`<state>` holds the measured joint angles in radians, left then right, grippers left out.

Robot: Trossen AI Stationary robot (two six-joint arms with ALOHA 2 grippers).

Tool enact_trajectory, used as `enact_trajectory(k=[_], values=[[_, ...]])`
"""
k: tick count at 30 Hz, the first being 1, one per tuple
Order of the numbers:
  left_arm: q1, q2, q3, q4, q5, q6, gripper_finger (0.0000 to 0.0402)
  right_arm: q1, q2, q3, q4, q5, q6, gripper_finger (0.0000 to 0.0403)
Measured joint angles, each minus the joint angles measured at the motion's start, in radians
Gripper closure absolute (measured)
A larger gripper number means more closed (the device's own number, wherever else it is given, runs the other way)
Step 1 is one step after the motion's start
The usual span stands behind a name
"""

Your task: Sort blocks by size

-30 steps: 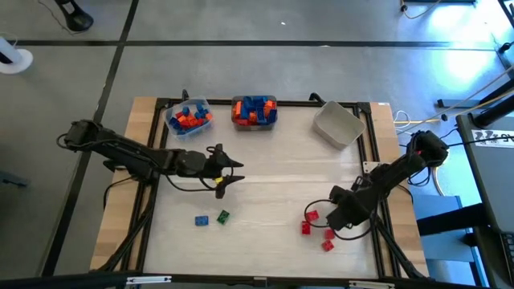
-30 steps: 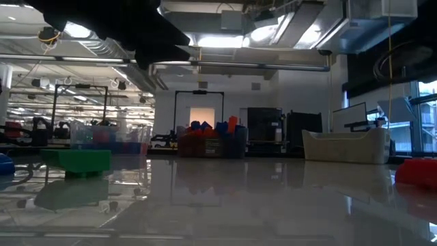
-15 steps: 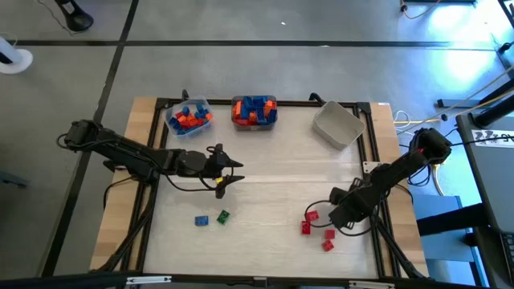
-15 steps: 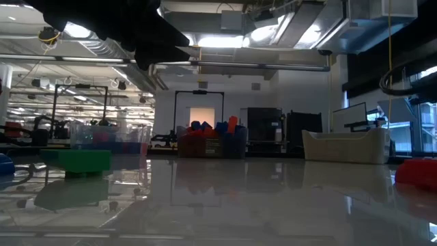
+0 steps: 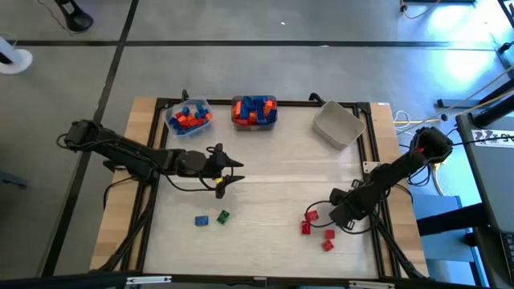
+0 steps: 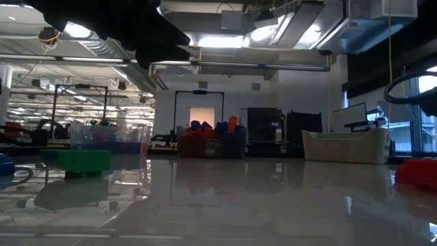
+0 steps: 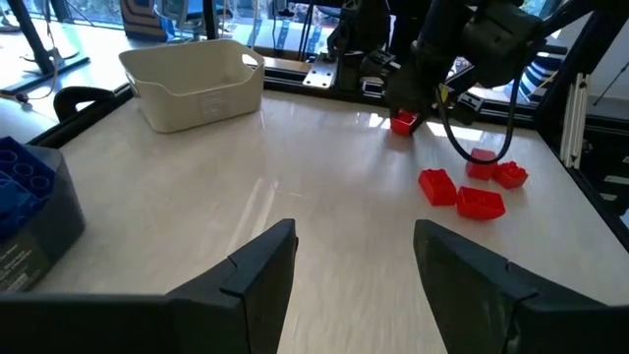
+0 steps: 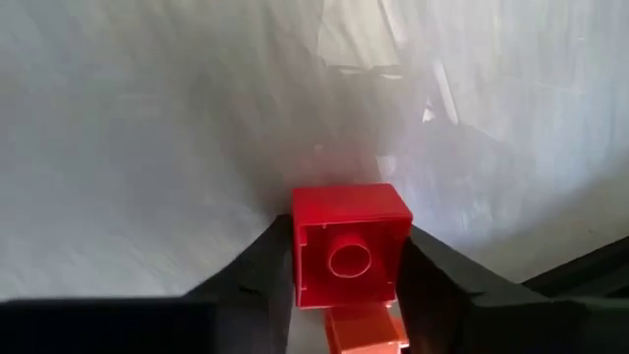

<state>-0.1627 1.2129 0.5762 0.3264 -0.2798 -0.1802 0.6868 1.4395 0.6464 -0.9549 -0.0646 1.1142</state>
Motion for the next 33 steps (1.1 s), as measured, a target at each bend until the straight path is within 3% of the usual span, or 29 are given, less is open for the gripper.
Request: enact_trajectory(k=[2,10,18,22,29,33], values=[[0.000,0.000,0.000,0.001,0.000,0.000,0.0205,0.000,0.000,-0.001,-0.004,-0.001,-0.001,0.0273],[0.000,0.000,0.000,0.001,0.000,-0.001,0.0205,0.000,0.006,0.107,-0.064,0.056,-0.043,0.0273],[-0.004,-0.051,0.000,-0.004,0.000,-0.003,0.0205,-0.023,0.005,0.296,-0.046,0.355,-0.111,0.0273],[-0.004,-0.107,0.000,-0.001,-0.001,-0.003,0.0205,-0.087,0.005,0.320,0.089,0.466,-0.241,0.0273],[-0.003,-0.212,0.000,-0.007,0.000,0.000,0.0205,-0.272,0.020,0.320,0.422,0.541,-0.552,0.0264],[0.001,-0.269,0.013,-0.089,-0.001,0.000,0.0205,-0.391,0.064,0.320,0.678,0.559,-0.730,0.0266]])
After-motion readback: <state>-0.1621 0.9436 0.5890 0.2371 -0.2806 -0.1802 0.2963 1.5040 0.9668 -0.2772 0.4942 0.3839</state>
